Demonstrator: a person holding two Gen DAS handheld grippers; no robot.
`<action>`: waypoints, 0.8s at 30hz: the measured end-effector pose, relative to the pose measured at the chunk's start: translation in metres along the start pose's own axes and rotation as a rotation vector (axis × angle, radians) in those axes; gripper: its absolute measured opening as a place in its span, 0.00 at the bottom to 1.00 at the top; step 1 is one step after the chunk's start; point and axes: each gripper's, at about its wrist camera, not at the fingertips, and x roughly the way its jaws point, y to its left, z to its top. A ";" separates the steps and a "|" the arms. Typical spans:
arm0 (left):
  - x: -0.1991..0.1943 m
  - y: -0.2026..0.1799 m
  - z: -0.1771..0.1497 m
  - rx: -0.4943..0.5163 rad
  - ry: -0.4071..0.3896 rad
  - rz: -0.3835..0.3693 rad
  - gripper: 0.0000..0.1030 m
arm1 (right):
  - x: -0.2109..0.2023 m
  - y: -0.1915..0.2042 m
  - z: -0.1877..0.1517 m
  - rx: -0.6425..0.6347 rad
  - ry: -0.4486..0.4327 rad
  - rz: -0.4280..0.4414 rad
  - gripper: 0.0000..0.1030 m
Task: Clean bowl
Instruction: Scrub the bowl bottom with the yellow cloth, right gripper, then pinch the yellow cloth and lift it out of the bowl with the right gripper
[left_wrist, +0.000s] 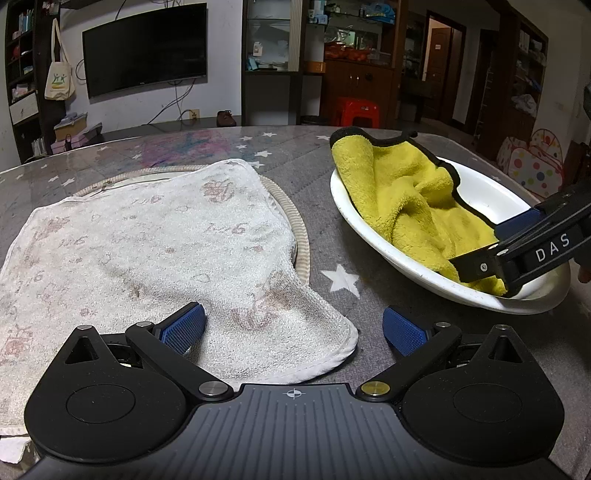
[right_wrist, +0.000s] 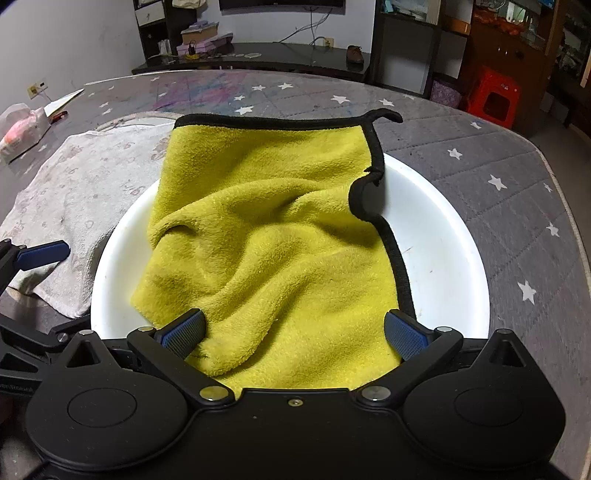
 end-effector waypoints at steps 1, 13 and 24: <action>0.000 0.000 0.000 0.000 0.000 0.000 1.00 | -0.002 0.001 -0.001 -0.001 -0.011 0.005 0.96; 0.000 0.000 0.000 0.000 0.000 0.000 1.00 | -0.011 0.002 0.002 0.010 -0.064 0.085 0.49; 0.000 0.000 0.000 0.000 0.000 0.000 1.00 | -0.035 -0.006 -0.010 0.109 -0.216 0.121 0.10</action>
